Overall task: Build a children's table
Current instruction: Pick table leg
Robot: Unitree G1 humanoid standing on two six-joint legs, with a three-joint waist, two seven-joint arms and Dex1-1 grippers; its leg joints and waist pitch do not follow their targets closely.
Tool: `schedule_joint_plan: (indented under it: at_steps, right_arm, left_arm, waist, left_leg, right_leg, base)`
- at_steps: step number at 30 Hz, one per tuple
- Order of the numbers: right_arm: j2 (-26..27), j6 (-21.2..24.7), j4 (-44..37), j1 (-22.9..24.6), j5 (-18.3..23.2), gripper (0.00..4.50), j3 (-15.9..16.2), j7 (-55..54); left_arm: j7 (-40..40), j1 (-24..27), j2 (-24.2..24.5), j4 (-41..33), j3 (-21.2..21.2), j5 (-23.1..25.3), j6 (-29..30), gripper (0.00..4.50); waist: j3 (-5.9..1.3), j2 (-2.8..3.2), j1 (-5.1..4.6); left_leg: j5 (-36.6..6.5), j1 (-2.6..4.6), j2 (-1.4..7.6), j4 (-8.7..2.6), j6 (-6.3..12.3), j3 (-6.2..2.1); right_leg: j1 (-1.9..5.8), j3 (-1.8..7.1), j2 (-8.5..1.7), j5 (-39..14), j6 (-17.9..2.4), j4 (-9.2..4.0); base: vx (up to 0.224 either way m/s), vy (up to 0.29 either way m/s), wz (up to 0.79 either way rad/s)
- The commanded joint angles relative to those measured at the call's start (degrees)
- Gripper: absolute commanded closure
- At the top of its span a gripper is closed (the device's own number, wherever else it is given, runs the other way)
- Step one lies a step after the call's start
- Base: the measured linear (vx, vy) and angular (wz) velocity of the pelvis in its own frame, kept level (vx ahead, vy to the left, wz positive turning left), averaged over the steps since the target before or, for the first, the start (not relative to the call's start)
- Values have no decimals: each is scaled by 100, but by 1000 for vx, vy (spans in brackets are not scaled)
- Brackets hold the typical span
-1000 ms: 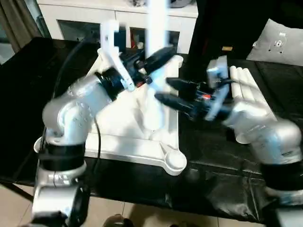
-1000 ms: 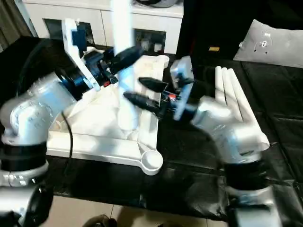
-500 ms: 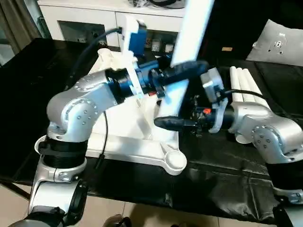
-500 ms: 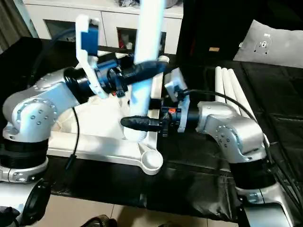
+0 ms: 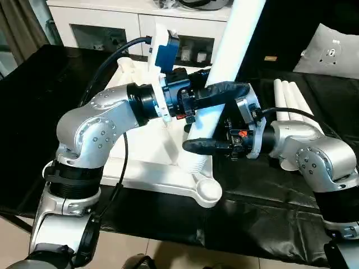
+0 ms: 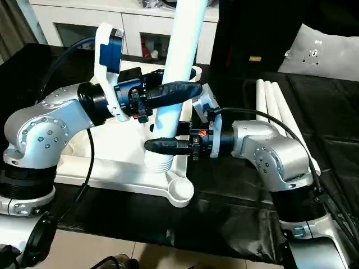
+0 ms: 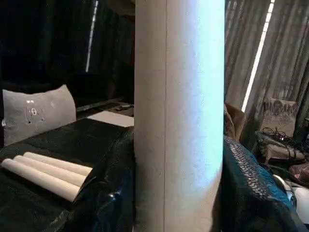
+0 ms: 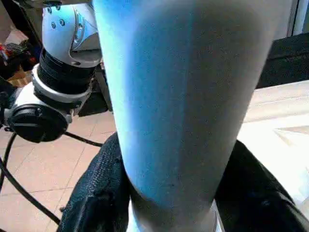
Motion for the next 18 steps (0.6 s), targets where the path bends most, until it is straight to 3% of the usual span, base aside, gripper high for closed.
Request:
schedule_joint_plan:
  at_steps: [1,7,9,12,16,18]
  right_arm:
    - [32,-88,-117,43,-53,260,69,7]
    - [234,-111,-135,215,-74,261,31,-326]
    - [265,-84,-157,263,-50,261,15,-373]
    - [336,-134,-162,362,-89,261,31,-472]
    - [553,-244,-169,507,-74,262,-4,-690]
    - [919,-256,-173,599,124,262,-266,-1060]
  left_arm:
    - [1,-130,-30,4,-70,41,-20,268]
    - [430,-111,-228,16,119,-43,62,268]
    - [406,-83,-257,-52,123,-87,36,212]
    - [500,-22,-392,-176,163,-234,90,195]
    - [840,135,-831,-406,265,-482,14,157]
    - [1296,197,-1280,-440,457,-607,-207,152]
  waist:
    - [-461,16,2]
    - [-460,10,1]
    - [-465,16,5]
    - [-470,27,8]
    - [-455,3,5]
    - [-452,-15,-1]
  left_leg:
    - [-238,111,375,-359,161,-135]
    - [-246,107,372,-356,156,-132]
    - [-270,112,375,-355,152,-136]
    - [-231,114,384,-354,135,-140]
    - [-308,92,383,-355,153,-134]
    - [-309,85,385,-355,158,-130]
  right_leg:
    - [319,288,-526,97,-1513,-339]
    - [320,288,-530,76,-1527,-345]
    - [317,286,-529,31,-1521,-346]
    - [317,283,-529,131,-1545,-331]
    - [333,294,-550,38,-1536,-360]
    - [327,299,-551,2,-1536,-367]
  base:
    - [0,0,0]
    - [0,0,0]
    - [0,0,0]
    - [0,0,0]
    - [0,0,0]
    - [0,0,0]
